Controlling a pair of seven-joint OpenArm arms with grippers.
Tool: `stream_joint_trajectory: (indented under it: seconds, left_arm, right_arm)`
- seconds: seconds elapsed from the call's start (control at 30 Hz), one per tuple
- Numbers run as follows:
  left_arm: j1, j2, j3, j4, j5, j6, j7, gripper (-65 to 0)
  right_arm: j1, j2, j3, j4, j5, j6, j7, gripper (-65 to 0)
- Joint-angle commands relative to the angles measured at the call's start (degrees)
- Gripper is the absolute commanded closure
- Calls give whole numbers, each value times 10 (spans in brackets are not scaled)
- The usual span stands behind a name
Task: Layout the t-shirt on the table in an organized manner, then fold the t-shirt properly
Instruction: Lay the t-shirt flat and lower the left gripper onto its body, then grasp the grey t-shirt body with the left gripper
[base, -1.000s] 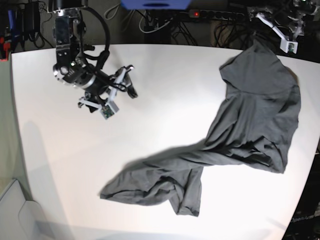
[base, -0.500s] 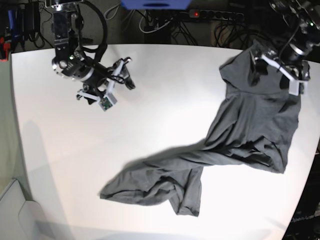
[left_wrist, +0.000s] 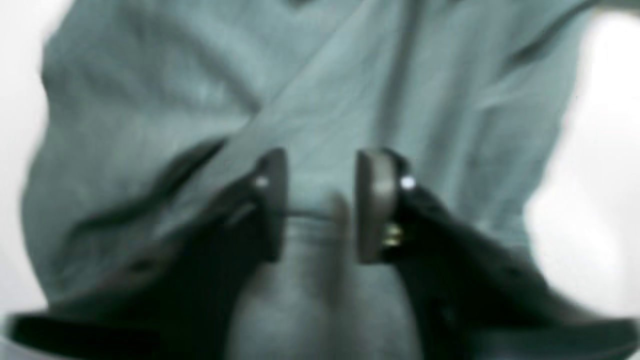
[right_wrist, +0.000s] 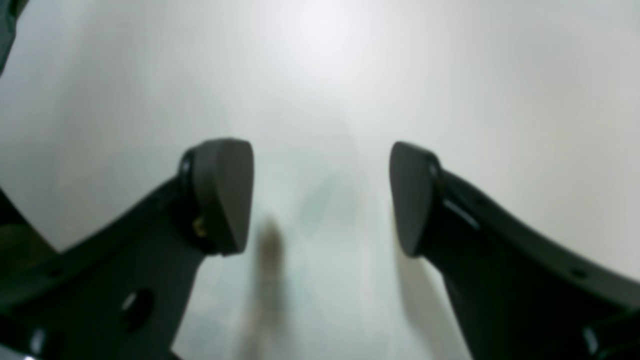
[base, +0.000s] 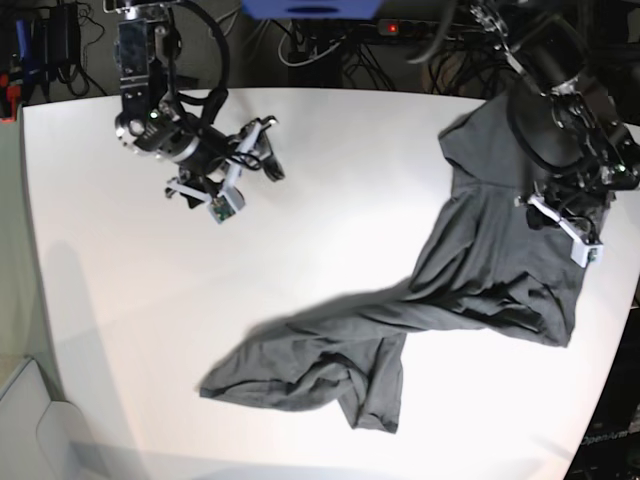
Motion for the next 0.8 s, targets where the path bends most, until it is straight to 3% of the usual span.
stream_joint_trajectory:
  seconds: [0.0, 0.1, 0.2, 0.3, 0.5, 0.77]
  left_arm:
    - [-18, -12, 0, -8, -12, -4, -10, -124]
    - [-23, -25, 0, -49, -12, -4, -11, -38]
    - [-18, -26, 0, -68, -6, -4, -11, -4]
    - [8, -29, 0, -80, -6, -4, -27, -2]
    - [89, -67, 0, -81, -6, -4, -124, -2]
    - [135, -118, -30, -66, -12, -4, -129, -2]
  right_arm:
    - [-1, 3, 0, 12, 7, 3, 13, -433]
    - [-3, 4, 0, 13, 7, 3, 16, -433]
    - [-1, 6, 0, 19, 7, 3, 13, -433]
    - [-1, 18, -2, 44, 7, 3, 13, -433]
    - [8, 22, -3, 69, 7, 3, 13, -433]
    - [20, 17, -13, 69, 7, 3, 13, -434]
